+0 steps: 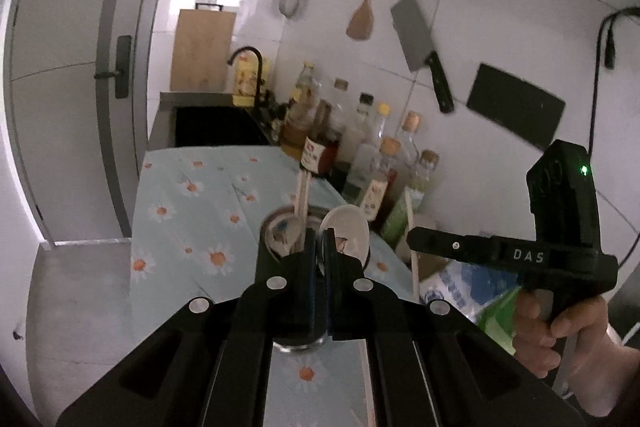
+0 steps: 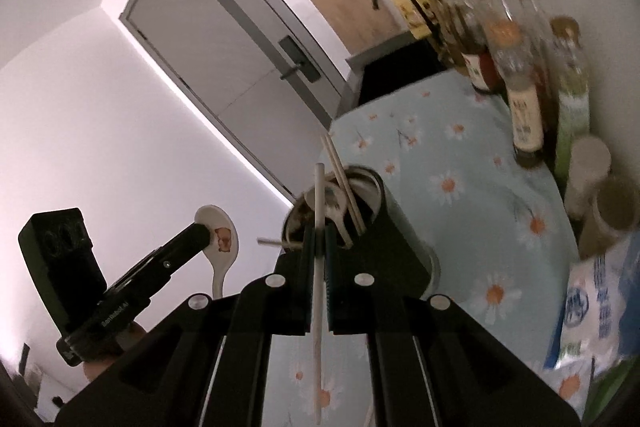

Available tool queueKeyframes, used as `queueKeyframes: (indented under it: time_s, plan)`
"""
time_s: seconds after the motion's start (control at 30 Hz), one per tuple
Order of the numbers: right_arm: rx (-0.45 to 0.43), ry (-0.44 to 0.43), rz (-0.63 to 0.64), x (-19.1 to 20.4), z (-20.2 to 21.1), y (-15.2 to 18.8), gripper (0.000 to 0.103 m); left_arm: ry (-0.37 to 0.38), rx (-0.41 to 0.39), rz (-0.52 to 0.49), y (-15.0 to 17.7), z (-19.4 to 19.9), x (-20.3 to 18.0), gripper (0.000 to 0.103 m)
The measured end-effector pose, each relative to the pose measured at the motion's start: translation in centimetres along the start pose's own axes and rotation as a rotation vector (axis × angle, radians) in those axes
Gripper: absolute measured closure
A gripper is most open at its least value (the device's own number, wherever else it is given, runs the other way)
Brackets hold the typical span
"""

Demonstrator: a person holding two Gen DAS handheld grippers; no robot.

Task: Organize utensils
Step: 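Carry the chopstick and the spoon up over the black holder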

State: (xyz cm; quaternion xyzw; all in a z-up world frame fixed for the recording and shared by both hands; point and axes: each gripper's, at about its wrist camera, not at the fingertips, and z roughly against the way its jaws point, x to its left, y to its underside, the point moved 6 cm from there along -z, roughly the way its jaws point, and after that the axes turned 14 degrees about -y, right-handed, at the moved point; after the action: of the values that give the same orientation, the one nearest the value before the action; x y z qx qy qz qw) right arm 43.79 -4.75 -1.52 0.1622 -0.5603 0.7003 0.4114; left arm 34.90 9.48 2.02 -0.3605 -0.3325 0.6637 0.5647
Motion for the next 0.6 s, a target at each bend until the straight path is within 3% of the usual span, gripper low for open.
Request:
queueKeyframes:
  time_s: [0.6]
  plan:
    - [-0.076,-0.013,0.219,3.0,-1.5,-6.7,0.097,-0.047,-0.162,0.024,-6.5,0.1,0.4,0.101]
